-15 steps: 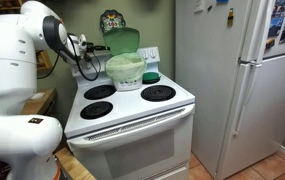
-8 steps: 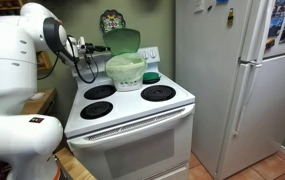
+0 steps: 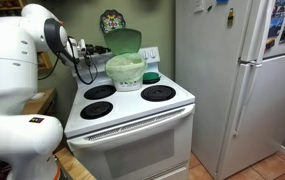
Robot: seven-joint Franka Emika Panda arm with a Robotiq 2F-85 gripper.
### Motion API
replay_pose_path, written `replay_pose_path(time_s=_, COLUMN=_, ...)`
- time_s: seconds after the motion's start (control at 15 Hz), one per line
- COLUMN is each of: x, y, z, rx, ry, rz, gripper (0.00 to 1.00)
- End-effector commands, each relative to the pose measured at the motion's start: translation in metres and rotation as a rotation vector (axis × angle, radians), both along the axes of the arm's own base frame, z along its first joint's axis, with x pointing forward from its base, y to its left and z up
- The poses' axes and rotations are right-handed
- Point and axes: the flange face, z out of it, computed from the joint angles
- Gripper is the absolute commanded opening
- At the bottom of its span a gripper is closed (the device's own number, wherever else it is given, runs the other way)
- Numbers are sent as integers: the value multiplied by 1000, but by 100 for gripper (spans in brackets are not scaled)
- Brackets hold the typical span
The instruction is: Close the white and green bin.
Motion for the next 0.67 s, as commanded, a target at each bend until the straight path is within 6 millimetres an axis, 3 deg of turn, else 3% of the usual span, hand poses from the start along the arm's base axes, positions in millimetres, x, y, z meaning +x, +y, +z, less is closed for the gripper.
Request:
replay_pose_path(time_s=0.0, x=-10, y=4, z=-2, rx=45, ry=5, rz=20, gripper=61)
replay_pose_path(time_s=0.33, x=-17, y=10, z=4, rx=53, ry=26, rz=35, gripper=99)
replay_pose_path(time_s=0.6, x=-17, y=4, z=19, rx=41, ry=-10, rz=-3, gripper=100)
